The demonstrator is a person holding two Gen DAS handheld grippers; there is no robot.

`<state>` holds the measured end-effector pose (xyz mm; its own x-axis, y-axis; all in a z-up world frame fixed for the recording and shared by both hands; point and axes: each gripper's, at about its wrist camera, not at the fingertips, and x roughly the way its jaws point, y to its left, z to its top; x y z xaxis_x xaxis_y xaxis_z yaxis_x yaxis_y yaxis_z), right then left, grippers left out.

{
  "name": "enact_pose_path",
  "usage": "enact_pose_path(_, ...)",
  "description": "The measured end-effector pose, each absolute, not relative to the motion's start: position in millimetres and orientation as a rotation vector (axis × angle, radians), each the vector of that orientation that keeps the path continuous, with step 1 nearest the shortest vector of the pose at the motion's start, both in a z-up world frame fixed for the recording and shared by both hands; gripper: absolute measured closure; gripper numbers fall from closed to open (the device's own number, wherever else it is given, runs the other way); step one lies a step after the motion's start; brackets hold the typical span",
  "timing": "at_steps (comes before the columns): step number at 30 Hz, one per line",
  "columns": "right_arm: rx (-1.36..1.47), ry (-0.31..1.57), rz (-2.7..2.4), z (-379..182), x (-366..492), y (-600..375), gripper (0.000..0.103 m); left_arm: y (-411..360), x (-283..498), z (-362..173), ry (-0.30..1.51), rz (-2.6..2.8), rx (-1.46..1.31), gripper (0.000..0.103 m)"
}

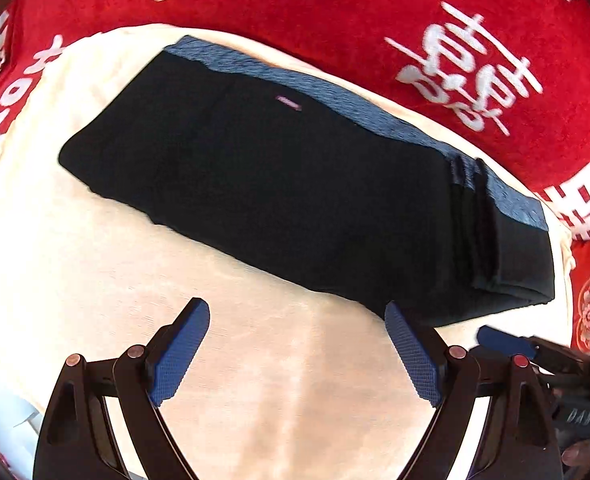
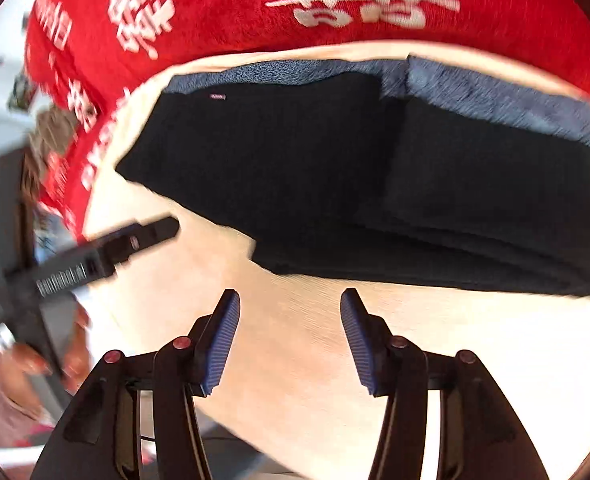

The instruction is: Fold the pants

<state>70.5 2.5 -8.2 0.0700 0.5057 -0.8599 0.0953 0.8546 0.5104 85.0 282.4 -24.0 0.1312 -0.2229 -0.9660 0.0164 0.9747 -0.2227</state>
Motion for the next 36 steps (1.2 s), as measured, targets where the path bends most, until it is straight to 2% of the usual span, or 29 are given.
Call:
enact_pose_path(6, 0.898, 1.476, 0.208, -60.7, 77.0, -0.9, 0.047, 299.1, 100.2, -37.5, 1.424, -0.125, -0.198, 0.013)
enact_pose_path(12, 1.080, 1.408, 0.134, -67.8, 61.4, -10.2, 0.047, 311.2, 105.6, -40.1, 1.429, -0.101, -0.208, 0.013)
enact_pose_path(13, 1.095, 1.403, 0.133, -67.5, 63.4, -10.3, 0.053, 311.9, 106.4, -39.6, 1.429, -0.100, -0.218, 0.013)
enact_pose_path(14, 1.092, 1.401, 0.133, -66.1, 65.5, -11.3, 0.072, 312.1, 107.4, -38.0, 1.422, -0.097, -0.223, 0.013)
enact_pose_path(15, 1.059, 1.412, 0.126, -65.5, 70.2, -9.4, 0.086, 311.6, 108.1, -37.6, 1.415, -0.096, -0.223, 0.013)
enact_pose_path(20, 0.832, 1.493, 0.158, -67.4, 69.3, -0.5, 0.091, 305.0, 112.8, -41.2, 1.400, -0.086, -0.174, 0.013)
enact_pose_path(22, 0.772, 1.510, 0.171, -60.2, 67.0, 5.5, 0.091, 304.6, 113.6, -43.9, 1.409, -0.073, -0.168, 0.013)
enact_pose_path(25, 0.636, 1.530, 0.231, -36.7, 70.5, 17.9, 0.083, 304.0, 113.2, -44.1, 1.407, -0.051, -0.169, 0.013)
enact_pose_path(27, 0.517, 1.504, 0.237, -14.8, 76.1, 18.3, 0.055, 302.2, 114.2, -45.1, 1.414, -0.043, -0.159, 0.013)
enact_pose_path(28, 0.472, 1.475, 0.226, -4.5, 80.7, 14.6, 0.053, 300.3, 115.5, -46.6, 1.416, -0.043, -0.157, 0.013)
enact_pose_path(32, 0.372, 1.390, 0.158, 20.3, 117.1, -9.7, 0.053, 299.2, 120.2, -47.1, 1.414, -0.054, -0.174, 0.013)
enact_pose_path(36, 0.394, 1.398, 0.122, 2.5, 143.7, -22.8, 0.053, 305.7, 124.0, -47.7, 1.400, -0.051, -0.206, 0.013)
